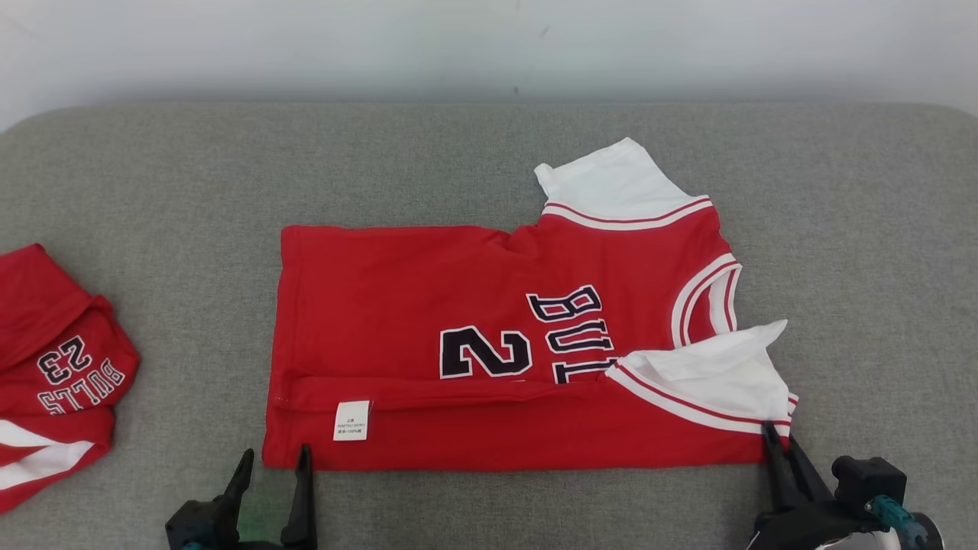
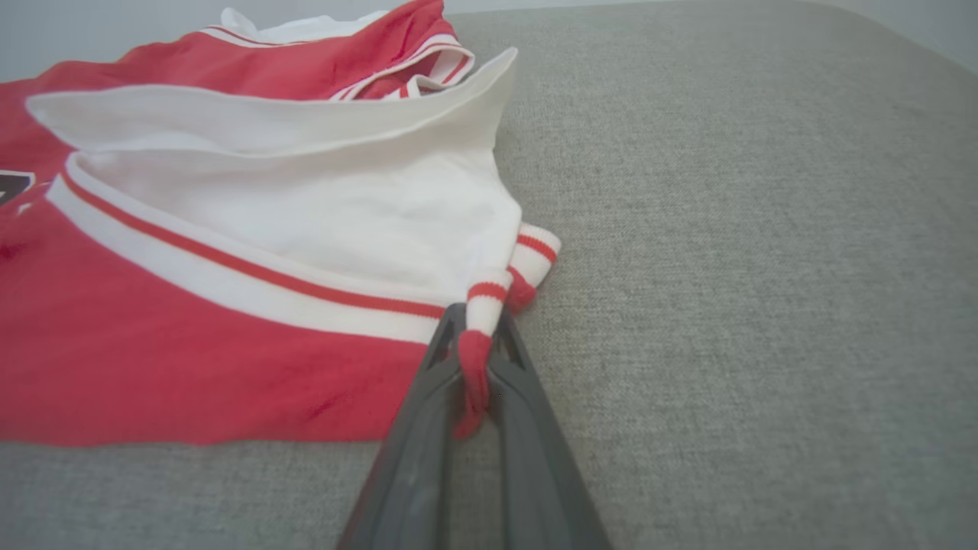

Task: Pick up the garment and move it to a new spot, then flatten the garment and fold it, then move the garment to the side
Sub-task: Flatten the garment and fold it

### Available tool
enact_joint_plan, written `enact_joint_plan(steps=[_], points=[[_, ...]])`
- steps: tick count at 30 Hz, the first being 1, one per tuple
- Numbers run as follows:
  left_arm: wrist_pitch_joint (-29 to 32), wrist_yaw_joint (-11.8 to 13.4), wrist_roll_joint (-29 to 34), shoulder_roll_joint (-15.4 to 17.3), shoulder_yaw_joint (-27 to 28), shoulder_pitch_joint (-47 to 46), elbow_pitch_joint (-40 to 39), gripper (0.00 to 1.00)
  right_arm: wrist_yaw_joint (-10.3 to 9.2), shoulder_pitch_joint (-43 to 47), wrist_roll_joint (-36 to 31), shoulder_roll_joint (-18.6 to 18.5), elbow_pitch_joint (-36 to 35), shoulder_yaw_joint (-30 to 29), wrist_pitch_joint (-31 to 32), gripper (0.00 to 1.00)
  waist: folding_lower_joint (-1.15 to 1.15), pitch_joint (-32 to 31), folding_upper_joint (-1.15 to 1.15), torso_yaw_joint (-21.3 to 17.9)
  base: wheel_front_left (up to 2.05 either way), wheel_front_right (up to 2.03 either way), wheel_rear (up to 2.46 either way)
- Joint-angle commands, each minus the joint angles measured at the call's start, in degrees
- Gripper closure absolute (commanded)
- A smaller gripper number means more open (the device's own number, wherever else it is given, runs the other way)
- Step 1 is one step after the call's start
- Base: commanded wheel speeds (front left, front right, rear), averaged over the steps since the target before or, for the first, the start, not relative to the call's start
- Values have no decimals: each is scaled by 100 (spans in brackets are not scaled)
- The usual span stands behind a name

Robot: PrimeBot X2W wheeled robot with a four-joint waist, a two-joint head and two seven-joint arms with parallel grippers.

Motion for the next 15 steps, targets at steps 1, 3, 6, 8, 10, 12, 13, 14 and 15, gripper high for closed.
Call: enact_joint_plan(steps=[1,3,6,8,10,12,13,14,15], points=[[-18,-36,-64,0,-1,-59,45,0,-16,-43,4,-38,-11,27,5,100,0,55,0,-20,0,0,0],[-18,-42,-112,-1,6,-137,54,0,-16,-53,32,-55,-57,60,5,100,0,103,0,-40,0,0,0],[-18,-30,-130,1,-27,-182,144,0,-17,-66,53,-89,-128,78,5,100,0,148,0,-66,0,0,0],[-18,-26,-187,1,-57,-235,222,36,-17,-71,51,-101,-147,92,5,100,0,174,0,-82,0,0,0],[-17,-27,-269,-2,-134,-289,347,100,-16,-75,58,-104,-156,101,6,100,0,191,0,-95,0,0,0],[-17,-28,-326,-3,-180,-343,432,100,-16,-78,64,-85,-172,115,5,100,0,206,0,-104,0,0,0],[-17,-29,-360,-3,-207,-347,475,100,-17,-79,67,-76,-180,124,5,100,0,211,0,-104,0,0,0],[-16,-29,-398,-1,-225,-357,519,100,-16,-80,86,-60,-185,137,6,100,0,215,0,-103,0,0,0],[-16,-29,-411,0,-237,-386,548,100,-17,-81,103,-45,-189,151,6,100,0,218,0,-102,0,0,0]])
